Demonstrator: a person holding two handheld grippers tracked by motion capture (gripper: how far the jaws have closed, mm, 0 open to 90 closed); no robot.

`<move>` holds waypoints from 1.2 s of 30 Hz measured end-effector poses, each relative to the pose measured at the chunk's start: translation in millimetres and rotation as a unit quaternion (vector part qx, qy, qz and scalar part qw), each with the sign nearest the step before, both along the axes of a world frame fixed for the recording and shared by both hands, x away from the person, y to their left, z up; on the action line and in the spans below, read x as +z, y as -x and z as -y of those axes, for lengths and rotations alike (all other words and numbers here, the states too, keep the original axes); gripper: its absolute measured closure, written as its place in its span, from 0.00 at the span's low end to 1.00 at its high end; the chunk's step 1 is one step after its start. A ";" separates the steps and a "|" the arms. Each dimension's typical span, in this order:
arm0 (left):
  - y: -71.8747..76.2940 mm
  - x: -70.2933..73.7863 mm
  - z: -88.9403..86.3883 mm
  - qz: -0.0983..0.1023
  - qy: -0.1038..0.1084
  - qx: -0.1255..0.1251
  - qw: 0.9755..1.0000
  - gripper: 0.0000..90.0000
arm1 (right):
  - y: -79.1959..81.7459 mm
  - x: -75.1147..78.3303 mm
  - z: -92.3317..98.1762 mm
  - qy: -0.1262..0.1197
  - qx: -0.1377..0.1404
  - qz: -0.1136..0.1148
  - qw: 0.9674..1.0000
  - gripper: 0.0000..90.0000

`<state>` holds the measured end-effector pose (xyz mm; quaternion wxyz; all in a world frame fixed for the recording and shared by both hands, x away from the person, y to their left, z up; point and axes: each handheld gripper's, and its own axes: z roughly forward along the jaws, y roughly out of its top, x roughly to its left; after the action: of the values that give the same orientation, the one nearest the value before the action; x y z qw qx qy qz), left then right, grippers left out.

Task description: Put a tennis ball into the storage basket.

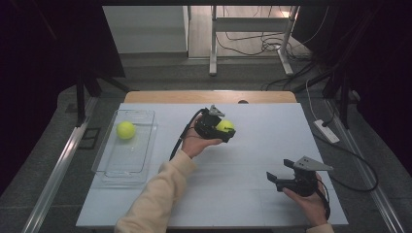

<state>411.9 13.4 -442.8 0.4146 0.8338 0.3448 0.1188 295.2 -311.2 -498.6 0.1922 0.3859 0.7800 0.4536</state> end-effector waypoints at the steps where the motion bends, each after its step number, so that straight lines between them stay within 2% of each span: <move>1: 0.4 -0.1 -0.6 -0.002 0.001 0.001 1.000 0.31 | 0.1 0.0 -0.2 0.001 0.000 0.000 1.000 0.14; 10: 4.6 2.8 -8.6 0.006 0.010 0.007 1.000 0.31 | 0.3 -0.2 -0.4 0.002 0.000 -0.001 1.000 0.14; 36: 13.9 14.2 -25.7 0.026 0.014 0.015 0.999 0.31 | 0.1 -0.2 -1.4 0.004 -0.002 0.000 1.000 0.14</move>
<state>398.0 39.0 -428.6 0.4331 0.8194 0.3478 0.1416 295.1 -309.8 -498.7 0.1951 0.3867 0.7810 0.4499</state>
